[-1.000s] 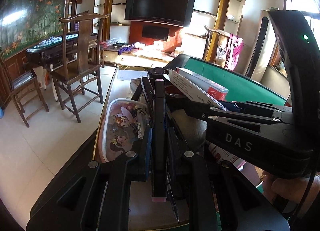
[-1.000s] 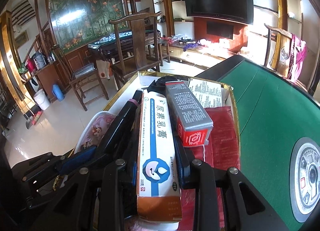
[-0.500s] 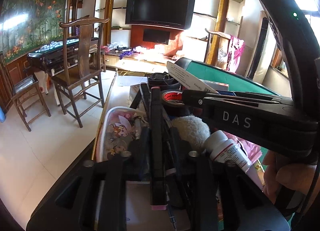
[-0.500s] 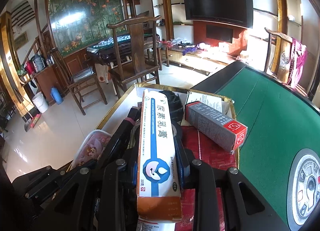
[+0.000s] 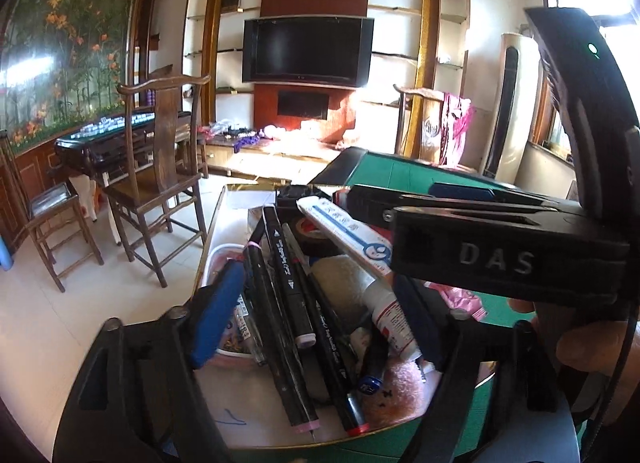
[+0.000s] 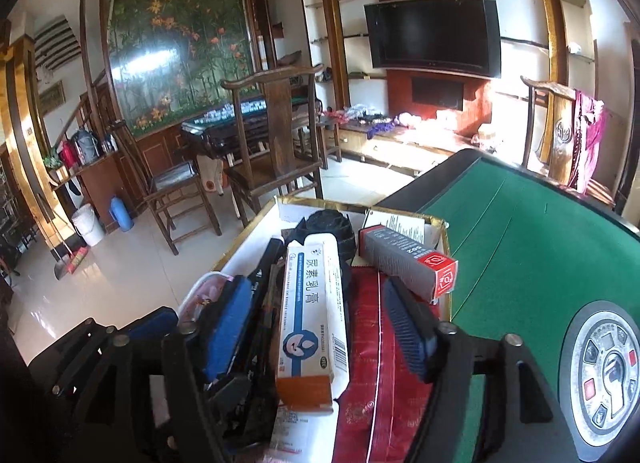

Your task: Organize objects

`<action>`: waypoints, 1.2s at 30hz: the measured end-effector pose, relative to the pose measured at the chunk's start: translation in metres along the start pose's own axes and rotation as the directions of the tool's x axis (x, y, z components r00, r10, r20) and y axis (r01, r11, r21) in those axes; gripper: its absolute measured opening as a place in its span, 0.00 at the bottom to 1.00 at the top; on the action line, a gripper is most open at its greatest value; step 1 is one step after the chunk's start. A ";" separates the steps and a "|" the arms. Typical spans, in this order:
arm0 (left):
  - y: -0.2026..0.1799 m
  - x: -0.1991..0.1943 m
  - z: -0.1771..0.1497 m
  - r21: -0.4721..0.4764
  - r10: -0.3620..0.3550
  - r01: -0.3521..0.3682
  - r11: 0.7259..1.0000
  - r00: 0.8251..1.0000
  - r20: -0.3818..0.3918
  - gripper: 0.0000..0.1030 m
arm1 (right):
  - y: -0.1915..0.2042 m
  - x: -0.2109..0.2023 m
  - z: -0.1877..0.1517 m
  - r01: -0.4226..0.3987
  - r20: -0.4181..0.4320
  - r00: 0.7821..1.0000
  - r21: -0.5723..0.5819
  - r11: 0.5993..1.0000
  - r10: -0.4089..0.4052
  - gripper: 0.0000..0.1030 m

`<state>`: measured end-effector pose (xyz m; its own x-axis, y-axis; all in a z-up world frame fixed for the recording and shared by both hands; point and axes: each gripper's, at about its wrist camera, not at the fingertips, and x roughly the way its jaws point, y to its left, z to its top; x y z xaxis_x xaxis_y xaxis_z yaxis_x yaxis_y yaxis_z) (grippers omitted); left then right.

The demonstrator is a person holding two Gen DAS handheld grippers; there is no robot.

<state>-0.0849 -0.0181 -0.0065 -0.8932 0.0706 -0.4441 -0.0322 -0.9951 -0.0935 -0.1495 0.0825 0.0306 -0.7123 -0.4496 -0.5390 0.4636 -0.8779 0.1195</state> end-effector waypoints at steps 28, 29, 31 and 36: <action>0.009 -0.074 -0.022 -0.017 0.202 -0.201 0.979 0.976 0.076 0.78 | -0.015 -0.136 -0.121 0.010 0.158 0.987 0.016 1.000 -0.013 1.00; 0.009 -0.073 -0.023 -0.008 0.218 -0.218 0.976 0.973 0.074 0.78 | -0.013 -0.136 -0.123 0.005 0.152 0.988 0.002 1.000 -0.005 1.00; 0.008 -0.072 -0.026 0.015 0.252 -0.254 0.967 0.964 0.082 0.78 | -0.006 -0.133 -0.126 -0.008 0.145 0.989 -0.018 1.000 0.011 1.00; 0.008 -0.070 -0.032 0.020 0.253 -0.255 0.967 0.964 0.086 0.78 | 0.002 -0.127 -0.129 -0.025 0.126 0.992 -0.036 0.999 0.029 1.00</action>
<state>-0.0082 -0.0289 -0.0046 -0.9076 -0.1895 -0.3746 0.1880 -0.9813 0.0407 0.0101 0.1597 -0.0083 -0.7591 -0.4918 -0.4264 0.4995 -0.8602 0.1029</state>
